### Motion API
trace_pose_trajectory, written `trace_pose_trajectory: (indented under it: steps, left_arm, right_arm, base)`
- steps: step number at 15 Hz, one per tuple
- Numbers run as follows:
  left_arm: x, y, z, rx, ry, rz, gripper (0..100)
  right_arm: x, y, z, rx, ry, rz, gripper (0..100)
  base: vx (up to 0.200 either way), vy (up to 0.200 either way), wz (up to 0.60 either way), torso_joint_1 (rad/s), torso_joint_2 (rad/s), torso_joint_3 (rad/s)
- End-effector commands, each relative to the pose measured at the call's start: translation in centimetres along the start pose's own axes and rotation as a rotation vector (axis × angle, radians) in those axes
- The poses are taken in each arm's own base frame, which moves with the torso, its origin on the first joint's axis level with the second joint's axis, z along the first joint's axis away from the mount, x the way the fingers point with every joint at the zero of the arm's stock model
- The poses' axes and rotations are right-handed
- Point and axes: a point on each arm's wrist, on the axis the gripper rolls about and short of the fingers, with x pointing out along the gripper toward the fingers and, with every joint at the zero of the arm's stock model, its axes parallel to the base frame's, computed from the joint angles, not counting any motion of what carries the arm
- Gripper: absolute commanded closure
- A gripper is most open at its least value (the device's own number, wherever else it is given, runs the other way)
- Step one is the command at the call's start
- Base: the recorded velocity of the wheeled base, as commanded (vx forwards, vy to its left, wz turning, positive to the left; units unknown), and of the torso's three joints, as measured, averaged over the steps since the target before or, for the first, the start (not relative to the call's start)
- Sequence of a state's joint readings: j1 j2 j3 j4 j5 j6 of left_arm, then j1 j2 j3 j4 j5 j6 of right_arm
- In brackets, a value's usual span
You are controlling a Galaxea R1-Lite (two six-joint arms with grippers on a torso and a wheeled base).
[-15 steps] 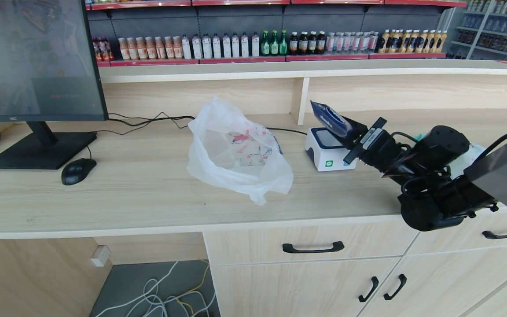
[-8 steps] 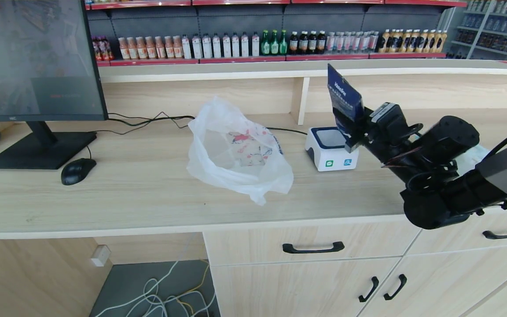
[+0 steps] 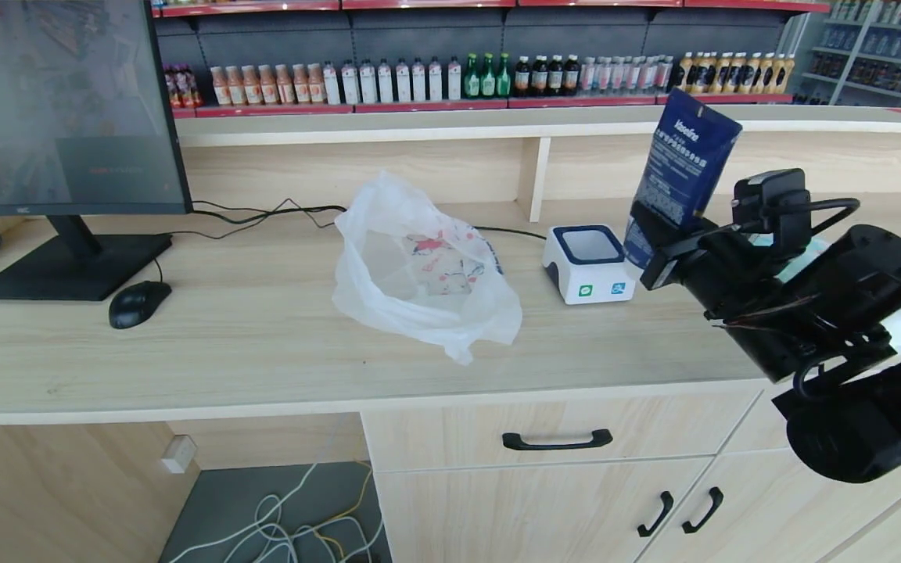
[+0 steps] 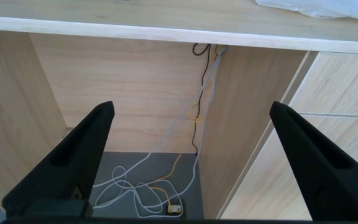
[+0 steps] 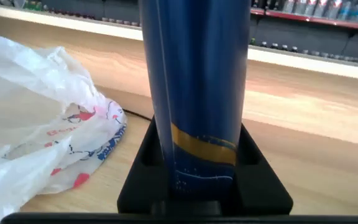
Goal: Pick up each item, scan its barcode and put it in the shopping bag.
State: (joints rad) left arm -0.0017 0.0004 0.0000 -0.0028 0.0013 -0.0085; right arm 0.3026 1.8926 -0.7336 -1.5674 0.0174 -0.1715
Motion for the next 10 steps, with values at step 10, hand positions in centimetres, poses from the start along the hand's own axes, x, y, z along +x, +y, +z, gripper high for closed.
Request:
trace_pose_trajectory:
  steps: [10]
  left_arm:
    - [0.0, 0.0, 0.0, -0.004, -0.002, 0.000, 0]
  right_arm:
    - [-2.3, 2.3, 2.9, 0.204, -0.011, -0.087, 100]
  base:
    - [0.000, 0.080, 0.00, 0.000, 0.00, 0.001]
